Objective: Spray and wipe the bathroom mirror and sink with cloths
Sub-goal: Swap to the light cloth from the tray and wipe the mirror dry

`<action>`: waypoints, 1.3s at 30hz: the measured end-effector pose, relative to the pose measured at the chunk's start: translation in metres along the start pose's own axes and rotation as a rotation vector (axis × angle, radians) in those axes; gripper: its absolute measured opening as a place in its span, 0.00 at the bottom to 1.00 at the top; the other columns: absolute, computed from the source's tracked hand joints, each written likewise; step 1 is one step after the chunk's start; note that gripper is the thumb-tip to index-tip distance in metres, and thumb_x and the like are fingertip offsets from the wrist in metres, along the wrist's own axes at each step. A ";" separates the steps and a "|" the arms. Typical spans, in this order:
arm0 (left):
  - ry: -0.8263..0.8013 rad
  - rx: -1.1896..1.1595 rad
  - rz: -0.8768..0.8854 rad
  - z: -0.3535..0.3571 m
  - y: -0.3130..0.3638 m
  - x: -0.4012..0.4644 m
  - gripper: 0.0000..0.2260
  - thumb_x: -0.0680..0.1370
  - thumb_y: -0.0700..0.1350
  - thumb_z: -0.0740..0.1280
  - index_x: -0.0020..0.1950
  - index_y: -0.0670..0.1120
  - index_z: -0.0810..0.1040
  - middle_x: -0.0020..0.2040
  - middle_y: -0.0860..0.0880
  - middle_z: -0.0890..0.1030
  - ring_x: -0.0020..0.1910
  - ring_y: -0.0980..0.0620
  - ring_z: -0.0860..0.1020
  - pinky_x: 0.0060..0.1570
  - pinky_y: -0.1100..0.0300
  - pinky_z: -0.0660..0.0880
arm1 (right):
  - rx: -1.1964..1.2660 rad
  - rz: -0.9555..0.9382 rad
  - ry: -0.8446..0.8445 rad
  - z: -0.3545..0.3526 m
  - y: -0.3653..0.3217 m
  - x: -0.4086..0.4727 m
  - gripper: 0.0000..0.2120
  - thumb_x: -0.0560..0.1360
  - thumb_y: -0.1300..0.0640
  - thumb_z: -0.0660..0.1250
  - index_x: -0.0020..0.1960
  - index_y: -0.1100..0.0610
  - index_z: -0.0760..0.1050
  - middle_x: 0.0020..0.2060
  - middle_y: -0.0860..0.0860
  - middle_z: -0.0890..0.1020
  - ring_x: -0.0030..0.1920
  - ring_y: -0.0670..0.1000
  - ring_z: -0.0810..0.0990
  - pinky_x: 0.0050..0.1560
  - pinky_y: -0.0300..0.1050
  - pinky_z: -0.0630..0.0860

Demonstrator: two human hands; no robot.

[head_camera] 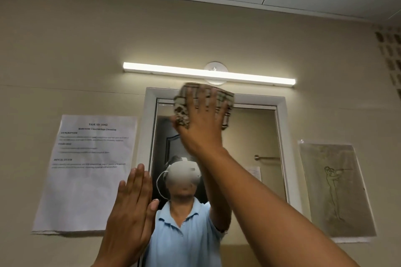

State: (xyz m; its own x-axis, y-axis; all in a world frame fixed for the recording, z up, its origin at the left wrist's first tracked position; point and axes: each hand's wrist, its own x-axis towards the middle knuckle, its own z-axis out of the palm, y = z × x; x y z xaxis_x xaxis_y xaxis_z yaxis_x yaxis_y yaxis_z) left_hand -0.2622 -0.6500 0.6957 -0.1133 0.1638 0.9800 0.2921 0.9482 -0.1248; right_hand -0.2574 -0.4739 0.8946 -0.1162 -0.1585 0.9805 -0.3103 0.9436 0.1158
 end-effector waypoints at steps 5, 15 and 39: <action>0.017 0.024 -0.007 0.001 -0.002 0.001 0.29 0.83 0.56 0.47 0.80 0.41 0.55 0.81 0.42 0.55 0.80 0.44 0.52 0.78 0.51 0.47 | -0.074 -0.216 -0.090 -0.001 -0.008 0.002 0.38 0.79 0.32 0.48 0.80 0.47 0.36 0.79 0.51 0.34 0.77 0.56 0.28 0.74 0.66 0.33; 0.020 -0.028 -0.015 -0.003 0.004 0.003 0.30 0.83 0.57 0.45 0.81 0.41 0.53 0.81 0.43 0.52 0.80 0.44 0.51 0.79 0.54 0.44 | -0.124 0.202 0.043 -0.027 0.149 -0.045 0.39 0.76 0.27 0.38 0.80 0.47 0.34 0.79 0.50 0.35 0.79 0.56 0.33 0.75 0.70 0.42; -0.004 -0.083 -0.043 -0.006 0.003 -0.001 0.28 0.81 0.48 0.53 0.81 0.42 0.53 0.82 0.47 0.51 0.81 0.47 0.51 0.77 0.51 0.50 | -0.038 -0.256 -0.065 0.022 -0.040 -0.019 0.37 0.80 0.32 0.47 0.81 0.49 0.39 0.80 0.52 0.38 0.78 0.57 0.32 0.74 0.66 0.32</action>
State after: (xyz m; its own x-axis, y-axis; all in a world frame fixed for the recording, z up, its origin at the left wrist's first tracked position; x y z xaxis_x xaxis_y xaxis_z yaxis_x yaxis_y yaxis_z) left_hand -0.2551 -0.6487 0.6958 -0.1310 0.1244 0.9836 0.3648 0.9286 -0.0688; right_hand -0.2635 -0.5150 0.8680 -0.0995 -0.4110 0.9062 -0.3020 0.8802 0.3661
